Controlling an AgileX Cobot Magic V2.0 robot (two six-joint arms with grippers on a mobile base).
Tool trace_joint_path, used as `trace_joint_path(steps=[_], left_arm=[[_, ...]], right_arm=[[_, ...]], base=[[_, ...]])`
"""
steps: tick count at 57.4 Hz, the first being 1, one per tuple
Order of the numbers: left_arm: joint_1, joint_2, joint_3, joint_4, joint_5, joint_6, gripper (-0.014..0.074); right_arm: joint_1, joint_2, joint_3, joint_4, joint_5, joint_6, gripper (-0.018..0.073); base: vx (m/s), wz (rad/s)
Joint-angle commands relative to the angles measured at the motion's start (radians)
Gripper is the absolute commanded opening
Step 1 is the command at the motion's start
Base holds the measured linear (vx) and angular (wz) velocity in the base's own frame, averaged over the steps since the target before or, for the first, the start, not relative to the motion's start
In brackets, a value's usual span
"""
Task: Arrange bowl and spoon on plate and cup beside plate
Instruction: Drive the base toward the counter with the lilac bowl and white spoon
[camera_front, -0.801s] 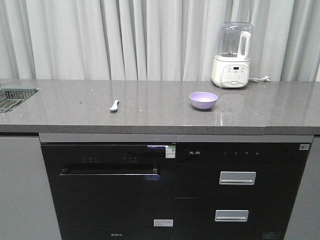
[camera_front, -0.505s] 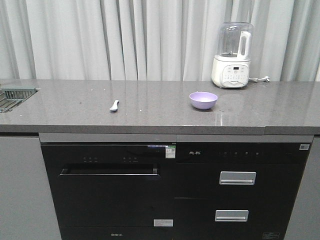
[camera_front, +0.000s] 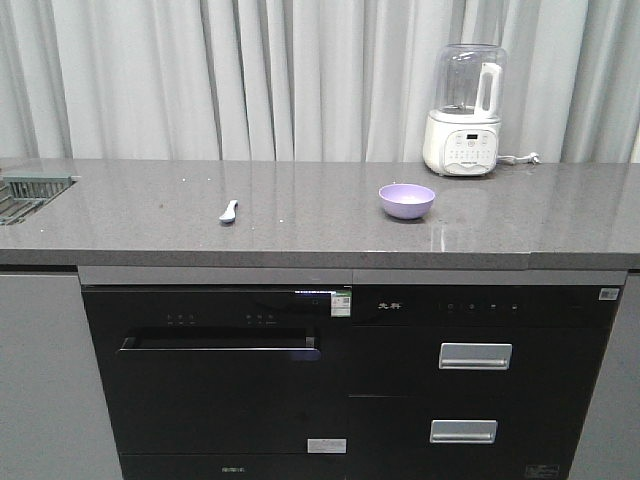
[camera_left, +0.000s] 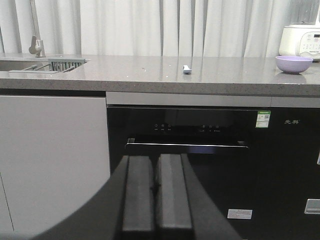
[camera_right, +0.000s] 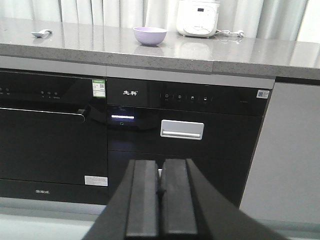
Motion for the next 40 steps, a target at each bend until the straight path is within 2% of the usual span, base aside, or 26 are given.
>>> trace_joint_path(steps=[1, 40], left_arm=[[-0.004, -0.014, 0.018, -0.01, -0.08, -0.002, -0.0006], [-0.004, -0.014, 0.018, -0.01, -0.08, -0.002, -0.0006]], right_arm=[[0.001, -0.022, 0.018, -0.008, -0.086, -0.003, -0.0009], [0.001, -0.02, 0.018, -0.008, -0.089, -0.003, -0.0009]], base=[[0.0, 0.0], [0.01, -0.02]])
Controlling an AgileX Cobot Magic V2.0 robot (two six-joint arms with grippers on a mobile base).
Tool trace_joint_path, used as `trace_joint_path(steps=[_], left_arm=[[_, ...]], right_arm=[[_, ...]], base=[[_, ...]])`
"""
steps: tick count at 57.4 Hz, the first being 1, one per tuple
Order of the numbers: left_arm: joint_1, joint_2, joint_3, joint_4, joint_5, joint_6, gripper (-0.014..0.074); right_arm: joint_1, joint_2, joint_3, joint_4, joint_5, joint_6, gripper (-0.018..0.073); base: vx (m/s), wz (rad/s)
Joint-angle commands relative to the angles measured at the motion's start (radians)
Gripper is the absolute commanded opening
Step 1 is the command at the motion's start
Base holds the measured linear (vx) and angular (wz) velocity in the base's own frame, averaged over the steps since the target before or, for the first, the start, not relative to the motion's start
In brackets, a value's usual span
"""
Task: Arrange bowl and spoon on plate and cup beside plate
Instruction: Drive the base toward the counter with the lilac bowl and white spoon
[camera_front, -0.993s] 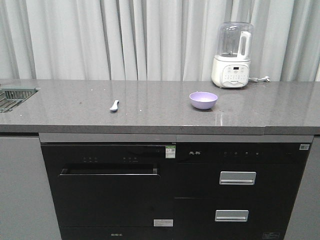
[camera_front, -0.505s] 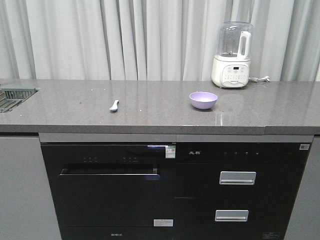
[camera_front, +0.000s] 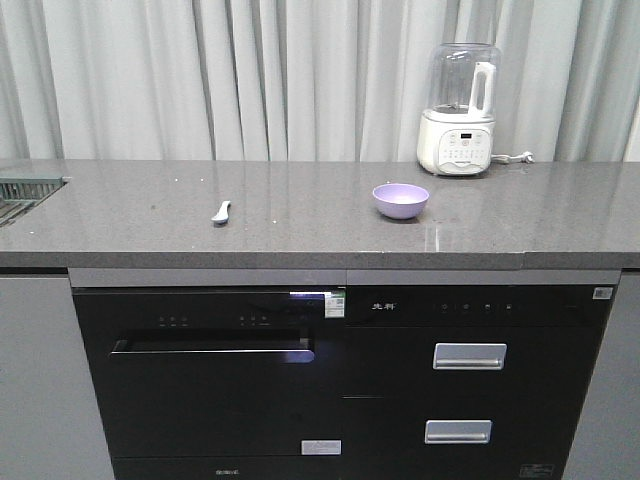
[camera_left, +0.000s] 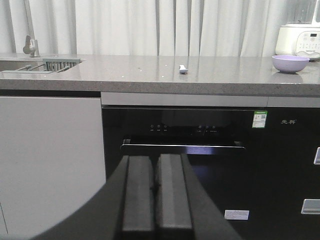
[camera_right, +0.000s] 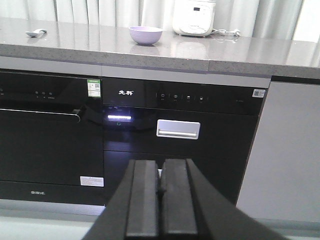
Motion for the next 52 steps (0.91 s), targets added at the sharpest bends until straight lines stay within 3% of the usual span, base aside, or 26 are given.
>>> trace_joint_path(steps=[1, 52], left_arm=[[-0.004, -0.014, 0.018, -0.01, -0.08, -0.002, -0.0006], [-0.004, -0.014, 0.018, -0.01, -0.08, -0.002, -0.0006]], right_arm=[[0.001, -0.02, 0.018, -0.008, -0.089, -0.003, -0.0009], [0.001, -0.02, 0.018, -0.008, -0.09, -0.003, -0.0009]], base=[[0.04, -0.06], [0.11, 0.0]])
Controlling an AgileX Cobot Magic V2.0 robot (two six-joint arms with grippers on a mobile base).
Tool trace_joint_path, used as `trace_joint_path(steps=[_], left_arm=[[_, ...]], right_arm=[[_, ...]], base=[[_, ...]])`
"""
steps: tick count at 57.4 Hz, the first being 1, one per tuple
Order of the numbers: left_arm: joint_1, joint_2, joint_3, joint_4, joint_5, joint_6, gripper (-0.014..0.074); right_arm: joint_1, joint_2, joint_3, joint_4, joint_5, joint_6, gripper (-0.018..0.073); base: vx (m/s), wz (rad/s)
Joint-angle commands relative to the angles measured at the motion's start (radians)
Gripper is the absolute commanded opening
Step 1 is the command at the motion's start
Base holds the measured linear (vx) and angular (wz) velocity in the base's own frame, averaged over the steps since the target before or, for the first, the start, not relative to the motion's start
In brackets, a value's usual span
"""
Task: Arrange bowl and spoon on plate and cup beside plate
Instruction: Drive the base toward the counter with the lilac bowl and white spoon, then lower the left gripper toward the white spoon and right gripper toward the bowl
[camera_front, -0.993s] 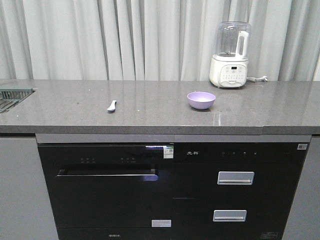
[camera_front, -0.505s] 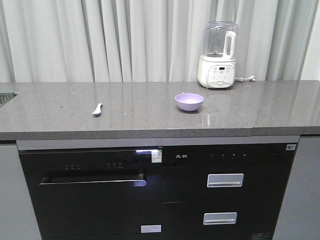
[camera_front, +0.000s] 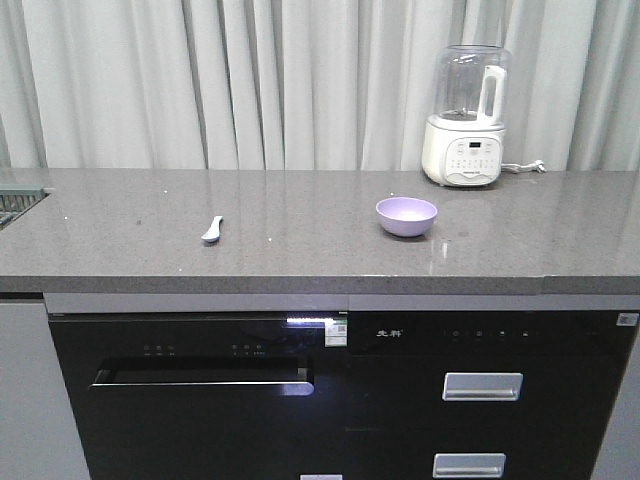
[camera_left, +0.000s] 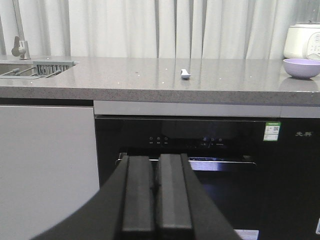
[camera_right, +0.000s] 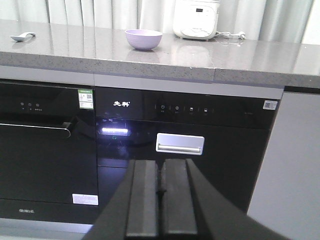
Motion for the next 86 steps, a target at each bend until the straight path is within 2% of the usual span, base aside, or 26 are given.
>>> trace_joint_path(steps=[1, 57, 86], left_arm=[[-0.004, -0.014, 0.018, -0.01, -0.08, -0.002, -0.0006], [-0.004, -0.014, 0.018, -0.01, -0.08, -0.002, -0.0006], [-0.004, -0.014, 0.018, -0.01, -0.08, -0.002, -0.0006]], right_arm=[[0.001, -0.02, 0.018, -0.008, -0.09, -0.003, -0.0009], [0.001, -0.02, 0.018, -0.008, -0.086, -0.003, -0.0009], [0.001, -0.02, 0.018, -0.008, -0.086, -0.003, -0.0009]], base=[[0.18, 0.07], [0.28, -0.1], [0.33, 0.07]])
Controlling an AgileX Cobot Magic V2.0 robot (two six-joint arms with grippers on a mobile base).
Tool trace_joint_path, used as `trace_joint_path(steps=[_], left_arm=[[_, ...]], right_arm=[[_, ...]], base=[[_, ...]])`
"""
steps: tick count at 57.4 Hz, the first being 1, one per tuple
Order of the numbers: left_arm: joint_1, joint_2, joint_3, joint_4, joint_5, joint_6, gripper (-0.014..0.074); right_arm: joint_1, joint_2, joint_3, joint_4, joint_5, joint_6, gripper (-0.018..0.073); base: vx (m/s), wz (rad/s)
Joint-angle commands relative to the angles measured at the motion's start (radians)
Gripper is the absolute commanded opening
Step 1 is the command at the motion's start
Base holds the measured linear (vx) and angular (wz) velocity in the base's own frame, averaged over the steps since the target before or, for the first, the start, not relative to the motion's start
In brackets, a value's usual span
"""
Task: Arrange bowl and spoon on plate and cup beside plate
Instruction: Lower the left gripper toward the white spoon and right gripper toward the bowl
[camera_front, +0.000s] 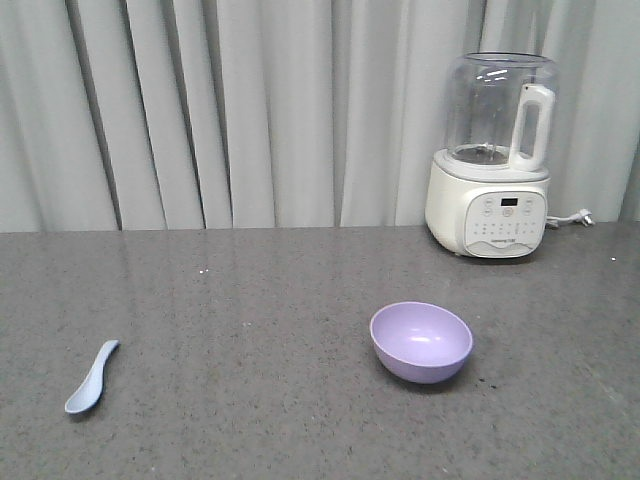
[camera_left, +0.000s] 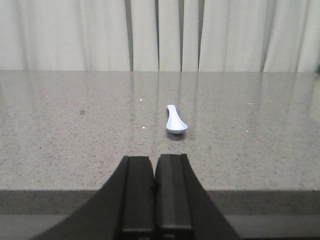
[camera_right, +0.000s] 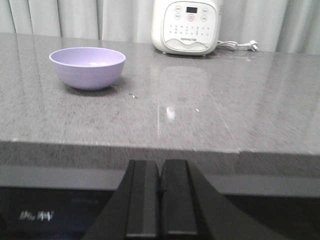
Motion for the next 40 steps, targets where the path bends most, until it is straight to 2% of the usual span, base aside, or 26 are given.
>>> trace_joint_path(steps=[1, 40], left_arm=[[-0.004, -0.014, 0.018, -0.01, -0.08, -0.002, -0.0006], [-0.004, -0.014, 0.018, -0.01, -0.08, -0.002, -0.0006]], right_arm=[[0.001, -0.02, 0.018, -0.008, -0.086, -0.003, -0.0009], [0.001, -0.02, 0.018, -0.008, -0.088, -0.002, -0.0009]], base=[[0.32, 0.14], [0.24, 0.09]])
